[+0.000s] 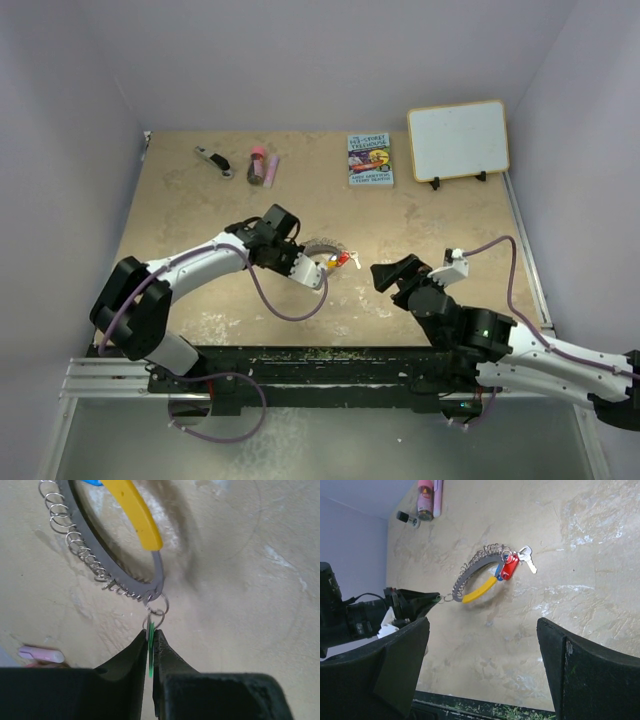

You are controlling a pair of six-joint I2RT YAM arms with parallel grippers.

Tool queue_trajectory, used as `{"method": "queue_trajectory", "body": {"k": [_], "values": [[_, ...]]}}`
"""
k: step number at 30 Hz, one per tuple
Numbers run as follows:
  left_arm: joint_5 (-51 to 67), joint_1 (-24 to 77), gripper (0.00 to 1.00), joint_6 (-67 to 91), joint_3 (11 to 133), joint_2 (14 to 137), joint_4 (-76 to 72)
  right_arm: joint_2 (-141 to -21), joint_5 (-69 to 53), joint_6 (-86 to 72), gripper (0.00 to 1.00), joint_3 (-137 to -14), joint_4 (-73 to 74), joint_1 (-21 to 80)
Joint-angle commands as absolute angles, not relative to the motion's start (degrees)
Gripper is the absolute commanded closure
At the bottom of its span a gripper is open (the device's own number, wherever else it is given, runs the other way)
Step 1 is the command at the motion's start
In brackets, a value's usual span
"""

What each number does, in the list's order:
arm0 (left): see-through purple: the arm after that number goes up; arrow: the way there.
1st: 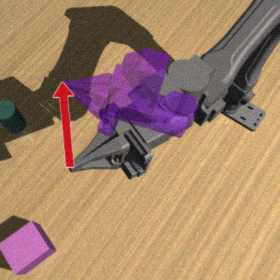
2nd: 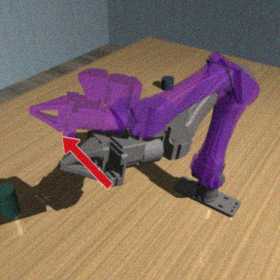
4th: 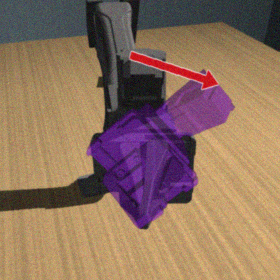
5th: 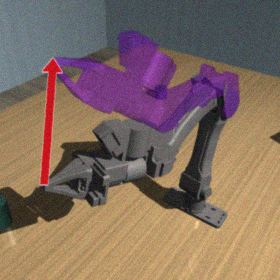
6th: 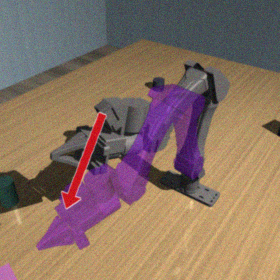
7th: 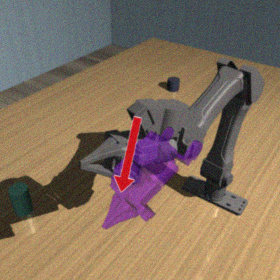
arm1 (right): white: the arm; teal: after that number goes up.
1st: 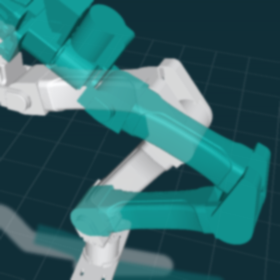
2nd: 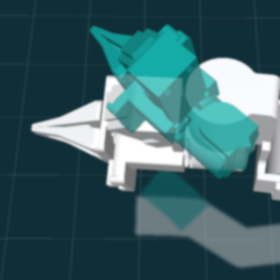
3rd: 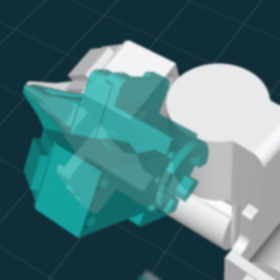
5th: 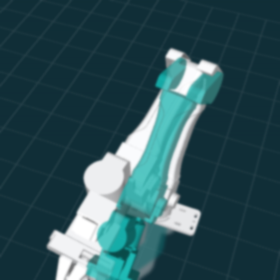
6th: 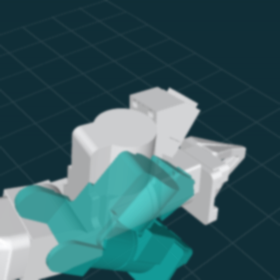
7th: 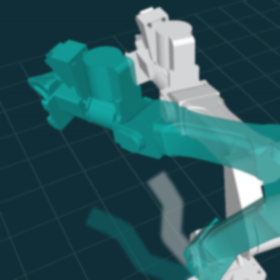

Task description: Put the keys on the keyring

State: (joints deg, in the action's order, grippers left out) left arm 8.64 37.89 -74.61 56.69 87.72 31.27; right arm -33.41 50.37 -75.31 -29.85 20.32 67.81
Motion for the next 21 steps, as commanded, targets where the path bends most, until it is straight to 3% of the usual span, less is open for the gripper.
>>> {"method": "queue_trajectory", "body": {"k": [1, 6, 11, 21], "values": [[8.56, 37.03, 0.88, -78.25, 54.06, 84.29, 31.13, -34.30, 50.32, -75.45, 0.07, -32.56, 18.59, 67.85], [8.18, 35.36, 0.89, -82.21, 51.92, 82.99, 33.12, -34.79, 50.02, -74.97, 0.06, -32.74, 18.35, 67.85], [7.88, 32.52, 0.97, -84.15, 50.59, 82.12, 32.24, -35.24, 49.41, -74.65, 0.06, -33.05, 18.20, 67.87], [10.01, 25.43, 0.97, -87.83, 51.59, 80.55, 38.39, -36.35, 49.13, -73.15, 0.06, -33.15, 16.32, 67.88]]}}
